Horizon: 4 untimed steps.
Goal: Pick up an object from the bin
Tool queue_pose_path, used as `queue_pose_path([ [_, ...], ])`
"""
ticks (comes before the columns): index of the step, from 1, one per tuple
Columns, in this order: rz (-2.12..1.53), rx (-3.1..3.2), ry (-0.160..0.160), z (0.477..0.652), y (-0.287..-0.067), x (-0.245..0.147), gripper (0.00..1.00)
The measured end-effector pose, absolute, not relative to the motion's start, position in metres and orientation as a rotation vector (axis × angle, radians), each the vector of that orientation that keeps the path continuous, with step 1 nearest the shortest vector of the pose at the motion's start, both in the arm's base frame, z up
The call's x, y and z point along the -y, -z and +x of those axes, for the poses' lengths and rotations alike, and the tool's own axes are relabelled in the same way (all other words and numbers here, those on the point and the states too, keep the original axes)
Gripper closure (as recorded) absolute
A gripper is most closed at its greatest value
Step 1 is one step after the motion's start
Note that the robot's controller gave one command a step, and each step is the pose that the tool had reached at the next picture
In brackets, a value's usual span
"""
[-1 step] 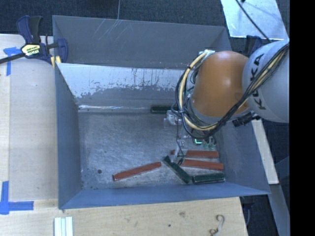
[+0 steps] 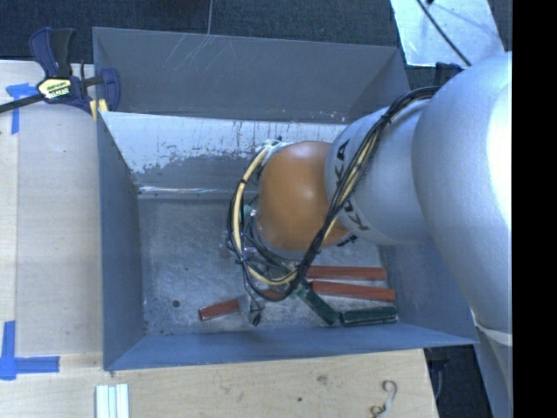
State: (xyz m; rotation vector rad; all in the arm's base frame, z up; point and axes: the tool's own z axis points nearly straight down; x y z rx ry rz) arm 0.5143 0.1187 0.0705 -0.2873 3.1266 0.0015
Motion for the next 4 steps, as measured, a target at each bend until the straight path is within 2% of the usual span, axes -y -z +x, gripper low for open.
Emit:
queue_pose_path([
  [1,-0.172,-3.133,-0.002,0.5,-0.1,-0.13,0.0],
  [2,-0.062,-3.139,-0.001,0.496,-0.109,-0.123,0.0],
  [3,0.185,-3.136,0.0,0.486,-0.07,-0.118,0.0],
  [4,0.184,-3.136,0.0,0.486,-0.07,-0.118,0.0],
])
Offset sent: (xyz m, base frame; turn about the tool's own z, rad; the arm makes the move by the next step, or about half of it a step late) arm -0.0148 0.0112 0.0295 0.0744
